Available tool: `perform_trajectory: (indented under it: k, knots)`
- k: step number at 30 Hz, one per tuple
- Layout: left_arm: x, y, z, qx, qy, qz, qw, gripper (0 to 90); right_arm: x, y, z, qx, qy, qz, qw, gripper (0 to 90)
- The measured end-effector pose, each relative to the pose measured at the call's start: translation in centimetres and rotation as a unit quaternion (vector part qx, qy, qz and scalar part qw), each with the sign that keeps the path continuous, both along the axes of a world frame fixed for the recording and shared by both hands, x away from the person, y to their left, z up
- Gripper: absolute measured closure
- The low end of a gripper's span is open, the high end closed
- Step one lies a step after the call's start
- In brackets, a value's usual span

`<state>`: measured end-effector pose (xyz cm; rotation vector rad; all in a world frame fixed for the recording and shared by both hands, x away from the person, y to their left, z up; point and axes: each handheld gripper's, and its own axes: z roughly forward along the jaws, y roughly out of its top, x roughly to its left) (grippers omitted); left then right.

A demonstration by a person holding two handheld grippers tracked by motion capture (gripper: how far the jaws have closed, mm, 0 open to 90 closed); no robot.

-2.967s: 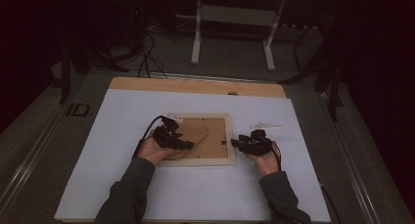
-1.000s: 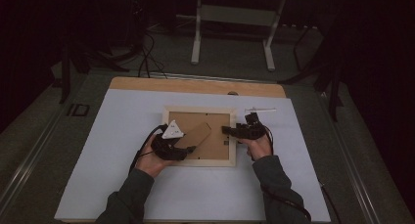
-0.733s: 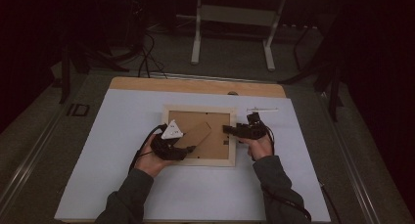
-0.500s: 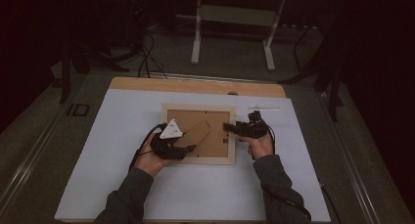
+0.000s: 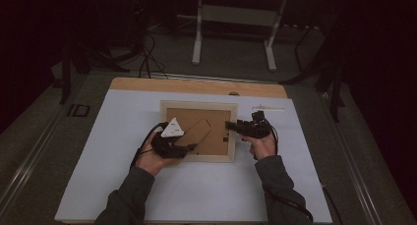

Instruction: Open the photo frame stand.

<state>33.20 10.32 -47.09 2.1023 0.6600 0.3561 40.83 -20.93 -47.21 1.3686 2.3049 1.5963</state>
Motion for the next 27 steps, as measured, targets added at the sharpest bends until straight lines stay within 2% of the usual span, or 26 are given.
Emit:
perform_trajectory:
  k: [12, 27]
  knots:
    - [0.3, 0.0, 0.3, 0.000, -0.004, 0.002, 1.0000, 53.7, -0.2, -0.1, 0.5, 0.002, -0.021, -0.006, 0.9998, 58.5]
    - [0.6, 0.0, 0.5, -0.007, -0.008, 0.005, 0.9999, 54.2, -0.1, 0.0, 1.4, -0.008, -0.045, -0.007, 0.9989, 59.3]
